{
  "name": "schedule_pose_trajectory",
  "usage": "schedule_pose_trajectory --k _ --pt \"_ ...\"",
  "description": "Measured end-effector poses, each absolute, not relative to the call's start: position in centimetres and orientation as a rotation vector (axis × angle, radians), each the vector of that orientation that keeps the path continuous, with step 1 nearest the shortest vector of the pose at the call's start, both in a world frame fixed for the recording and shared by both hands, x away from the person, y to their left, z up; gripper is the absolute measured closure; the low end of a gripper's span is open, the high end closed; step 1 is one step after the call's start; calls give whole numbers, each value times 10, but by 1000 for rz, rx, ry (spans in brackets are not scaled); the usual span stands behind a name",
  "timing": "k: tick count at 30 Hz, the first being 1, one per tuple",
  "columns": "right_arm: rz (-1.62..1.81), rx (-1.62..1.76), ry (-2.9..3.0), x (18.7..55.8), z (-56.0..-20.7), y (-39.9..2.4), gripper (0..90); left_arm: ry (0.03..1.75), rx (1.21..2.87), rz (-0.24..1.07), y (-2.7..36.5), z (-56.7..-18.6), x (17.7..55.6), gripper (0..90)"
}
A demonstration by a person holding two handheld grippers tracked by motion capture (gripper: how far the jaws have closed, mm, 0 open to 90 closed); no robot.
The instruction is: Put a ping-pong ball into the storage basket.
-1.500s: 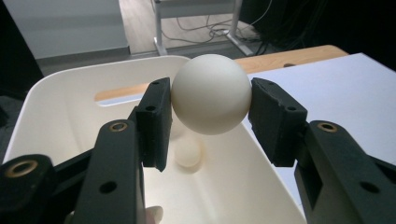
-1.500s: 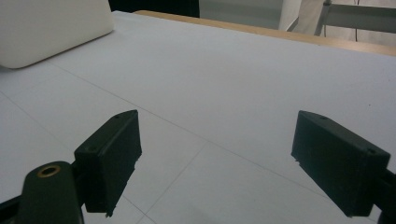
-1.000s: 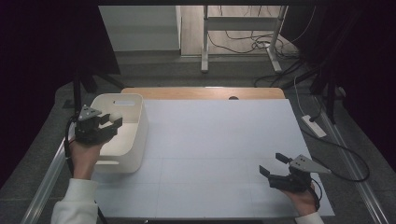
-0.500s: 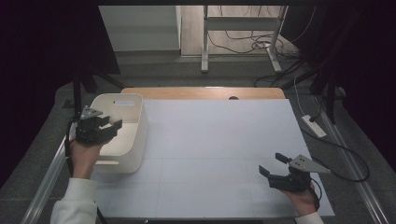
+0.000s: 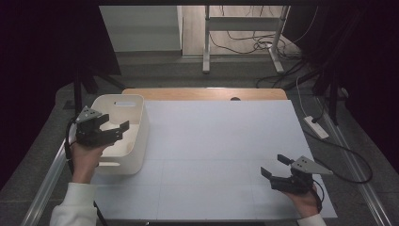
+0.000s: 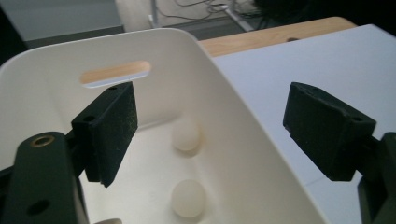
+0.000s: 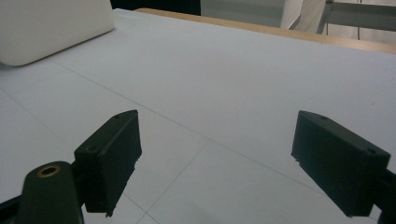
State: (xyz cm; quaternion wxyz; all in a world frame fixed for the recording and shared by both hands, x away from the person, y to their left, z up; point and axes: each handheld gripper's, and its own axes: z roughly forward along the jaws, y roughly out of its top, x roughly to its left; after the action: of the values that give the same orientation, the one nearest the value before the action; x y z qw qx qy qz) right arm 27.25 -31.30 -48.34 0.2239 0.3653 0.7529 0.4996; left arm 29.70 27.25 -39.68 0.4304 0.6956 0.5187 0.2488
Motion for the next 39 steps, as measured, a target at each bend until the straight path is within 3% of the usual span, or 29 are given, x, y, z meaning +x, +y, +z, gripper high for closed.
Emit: schedule_pose_trajectory --k 39 --pt "1376 1004 2091 272 -484 -312 153 940 1790 397 192 -409 259 178"
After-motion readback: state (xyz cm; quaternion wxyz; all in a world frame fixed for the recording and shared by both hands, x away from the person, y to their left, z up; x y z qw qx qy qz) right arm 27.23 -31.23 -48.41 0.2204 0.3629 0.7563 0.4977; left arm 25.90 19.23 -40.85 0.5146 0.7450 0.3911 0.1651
